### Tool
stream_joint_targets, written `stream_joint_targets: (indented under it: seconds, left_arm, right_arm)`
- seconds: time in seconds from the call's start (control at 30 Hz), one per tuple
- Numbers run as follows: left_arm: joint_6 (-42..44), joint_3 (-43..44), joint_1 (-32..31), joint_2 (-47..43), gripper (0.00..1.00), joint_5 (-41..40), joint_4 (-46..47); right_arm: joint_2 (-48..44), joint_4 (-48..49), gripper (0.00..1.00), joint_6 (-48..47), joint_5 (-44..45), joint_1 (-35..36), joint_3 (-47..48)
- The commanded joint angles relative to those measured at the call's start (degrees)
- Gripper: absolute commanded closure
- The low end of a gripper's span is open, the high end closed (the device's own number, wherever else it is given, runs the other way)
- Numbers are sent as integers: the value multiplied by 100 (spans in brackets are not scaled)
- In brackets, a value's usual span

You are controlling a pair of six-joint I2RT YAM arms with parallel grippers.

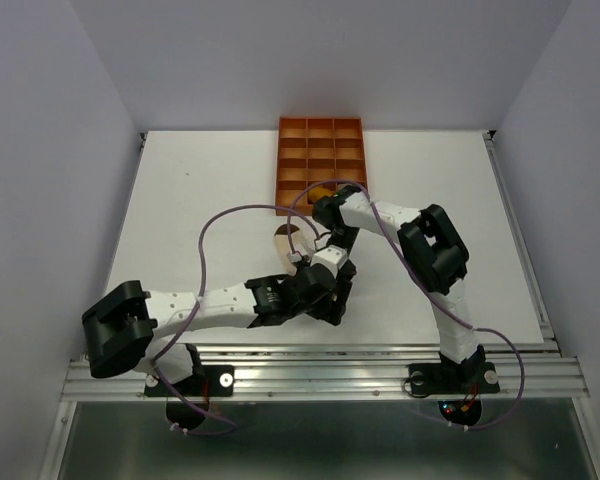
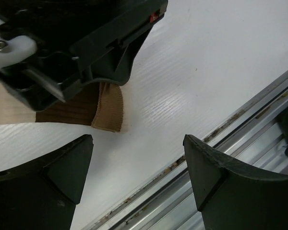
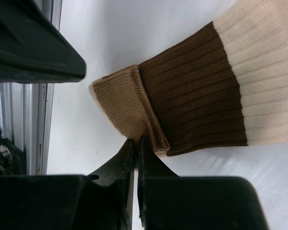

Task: Roll the socks
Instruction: Roll the sock at the center of the board.

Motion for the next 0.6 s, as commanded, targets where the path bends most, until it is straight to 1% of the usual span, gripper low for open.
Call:
stream_joint_targets:
  seconds: [0.0,0.17,0.33,0.47,0.53,0.57]
  left_arm:
    - [744,291,-88,190,13,-100,266]
    - [1166,396,-88,559,14,-82,337]
    - [1263,370,-88,745,18,-99,311]
    - [1272,370,-88,964,29,-12,258]
    - [1211,352,-88,1000,34,-107,249]
    - [1211,352,-88,1008,37,-152,249]
  right_arm:
    - [-115,-321,99,-110,-187,-16,25]
    - [-89,-321,99,-180,-187,-16,-2]
    - [-72,-321,99,-189,-205,-16,16]
    - [-54,-321,99,-189,-240,-16,33]
    - [-36,-321,99,-198,-266,-16,33]
    - [-19,-321,99,-198,-275,-16,33]
